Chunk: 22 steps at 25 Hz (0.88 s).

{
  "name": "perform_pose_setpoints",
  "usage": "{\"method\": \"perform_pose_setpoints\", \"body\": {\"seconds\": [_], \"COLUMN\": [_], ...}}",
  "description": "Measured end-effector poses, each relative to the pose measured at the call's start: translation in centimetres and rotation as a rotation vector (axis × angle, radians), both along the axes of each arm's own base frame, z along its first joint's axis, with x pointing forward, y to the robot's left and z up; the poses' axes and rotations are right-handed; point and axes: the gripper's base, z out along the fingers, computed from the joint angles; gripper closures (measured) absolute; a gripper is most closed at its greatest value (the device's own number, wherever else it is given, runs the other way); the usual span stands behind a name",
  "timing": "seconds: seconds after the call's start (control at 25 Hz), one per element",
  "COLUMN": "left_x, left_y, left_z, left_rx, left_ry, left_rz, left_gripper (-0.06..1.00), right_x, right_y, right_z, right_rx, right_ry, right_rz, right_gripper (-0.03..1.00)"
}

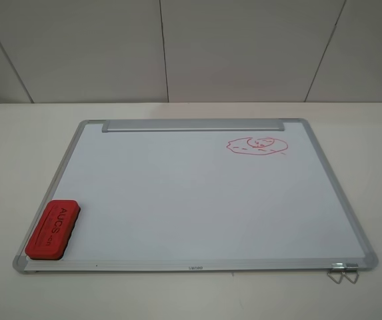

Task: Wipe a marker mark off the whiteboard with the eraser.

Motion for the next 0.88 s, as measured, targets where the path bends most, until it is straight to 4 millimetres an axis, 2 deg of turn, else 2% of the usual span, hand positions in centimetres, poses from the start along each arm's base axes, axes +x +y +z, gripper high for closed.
{"method": "perform_pose_setpoints", "body": {"seconds": [0.48, 0.88], "left_x": [-0.04, -0.05], "left_y": [-0.14, -0.15], "left_z": [0.0, 0.0], "left_rx": [0.0, 0.0], "left_ry": [0.0, 0.0], "left_rz": [0.226, 0.245], "left_gripper": [0.17, 0.17], "right_x": [0.0, 0.0], "right_y": [0.01, 0.01], "right_z": [0.0, 0.0], "right_rx": [0.001, 0.001], "right_ry": [0.0, 0.0], "right_rz": [0.0, 0.0], "right_gripper": [0.26, 0.26]}}
